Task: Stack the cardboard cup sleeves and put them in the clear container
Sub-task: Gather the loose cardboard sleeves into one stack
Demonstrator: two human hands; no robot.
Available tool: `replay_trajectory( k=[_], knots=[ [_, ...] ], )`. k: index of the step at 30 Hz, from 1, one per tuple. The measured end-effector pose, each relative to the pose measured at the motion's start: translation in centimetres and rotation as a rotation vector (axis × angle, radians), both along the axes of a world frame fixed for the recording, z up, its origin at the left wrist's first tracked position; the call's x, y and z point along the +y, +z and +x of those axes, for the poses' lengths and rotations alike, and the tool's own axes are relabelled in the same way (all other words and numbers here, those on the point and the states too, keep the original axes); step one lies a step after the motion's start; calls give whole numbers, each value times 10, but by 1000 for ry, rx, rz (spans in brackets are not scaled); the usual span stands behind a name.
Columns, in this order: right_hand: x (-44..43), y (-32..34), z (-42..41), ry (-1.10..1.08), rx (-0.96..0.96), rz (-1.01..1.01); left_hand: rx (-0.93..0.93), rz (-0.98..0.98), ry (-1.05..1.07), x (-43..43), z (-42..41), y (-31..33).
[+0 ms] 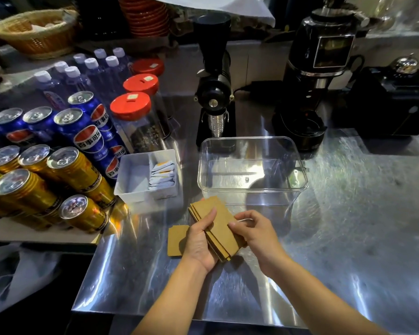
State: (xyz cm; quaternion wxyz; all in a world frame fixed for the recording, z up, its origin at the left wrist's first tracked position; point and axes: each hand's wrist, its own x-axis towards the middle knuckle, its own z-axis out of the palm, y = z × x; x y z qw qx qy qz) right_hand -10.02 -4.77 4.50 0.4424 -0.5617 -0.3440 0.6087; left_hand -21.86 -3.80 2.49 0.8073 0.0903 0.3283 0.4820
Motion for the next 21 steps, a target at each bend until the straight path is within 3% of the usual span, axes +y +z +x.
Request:
replay_trajectory(
  k=[6, 10, 13, 16, 21],
  knots=[
    [0, -4, -7, 83, -174, 158, -23, 65, 166, 2, -15, 0],
    [8, 3, 5, 71, -279, 282, 147, 47, -152, -1, -25, 11],
    [18, 16, 22, 351, -361, 414, 238, 101, -308, -3, -23, 20],
    [24, 24, 39, 617, -369, 404, 307, 165, -462, -3, -11, 27],
    [25, 26, 71, 658, -331, 322, 443, 198, -684, 2, 15, 27]
  ],
)
